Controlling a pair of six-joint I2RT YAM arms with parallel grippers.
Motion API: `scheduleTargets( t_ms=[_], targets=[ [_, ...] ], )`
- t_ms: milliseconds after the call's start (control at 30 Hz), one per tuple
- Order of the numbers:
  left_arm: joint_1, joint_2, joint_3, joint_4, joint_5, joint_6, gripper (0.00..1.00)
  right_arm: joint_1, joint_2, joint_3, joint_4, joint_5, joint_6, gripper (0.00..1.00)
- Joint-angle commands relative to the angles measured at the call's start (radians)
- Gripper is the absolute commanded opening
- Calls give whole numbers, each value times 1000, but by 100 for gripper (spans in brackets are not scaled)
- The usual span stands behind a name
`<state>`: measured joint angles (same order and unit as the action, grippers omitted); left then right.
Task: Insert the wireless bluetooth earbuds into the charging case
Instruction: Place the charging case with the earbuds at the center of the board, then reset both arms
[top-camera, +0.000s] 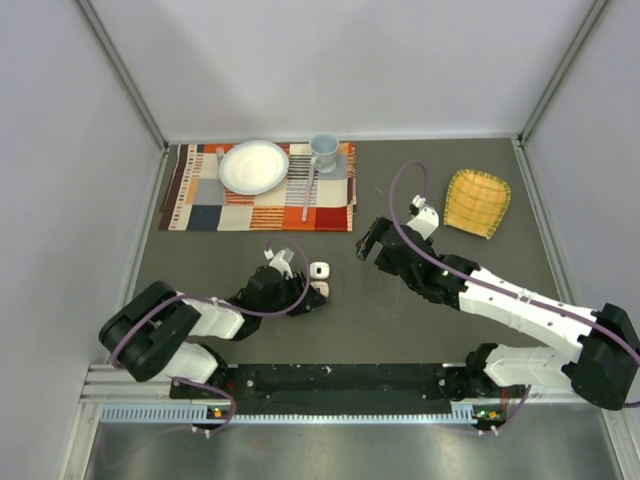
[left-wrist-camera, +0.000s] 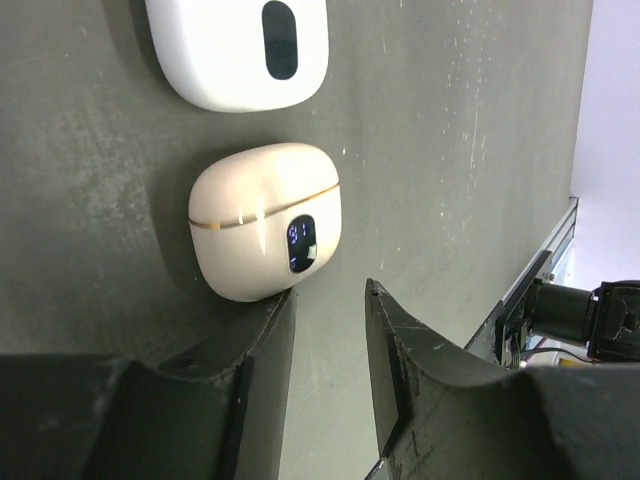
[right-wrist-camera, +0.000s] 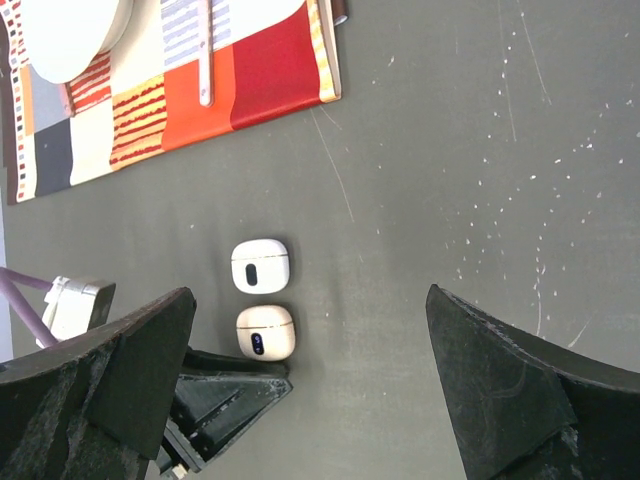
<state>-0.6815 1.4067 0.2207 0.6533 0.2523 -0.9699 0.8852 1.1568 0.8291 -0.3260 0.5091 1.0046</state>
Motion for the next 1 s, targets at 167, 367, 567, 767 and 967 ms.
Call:
scheduleTargets(
  t_ms=[167, 367, 567, 767, 967],
  targets=[
    [-3, -4, -14, -52, -4, 34, 39, -11, 7, 10, 18, -9, 8, 99],
    [-4, -221, -32, -269, -54, 101, 38, -11, 26, 18, 18, -12, 6, 99],
    [-4, -515, 6, -584, -212, 194, 37, -11, 73, 42, 18, -49, -9, 99],
    [-4, -770, -41, -710, -390, 175, 35, -17, 171, 114, 15, -194, -121, 99],
    [-3, -942, -101, -822, -539, 140, 48, -17, 202, 145, 39, -163, -404, 99]
  ],
)
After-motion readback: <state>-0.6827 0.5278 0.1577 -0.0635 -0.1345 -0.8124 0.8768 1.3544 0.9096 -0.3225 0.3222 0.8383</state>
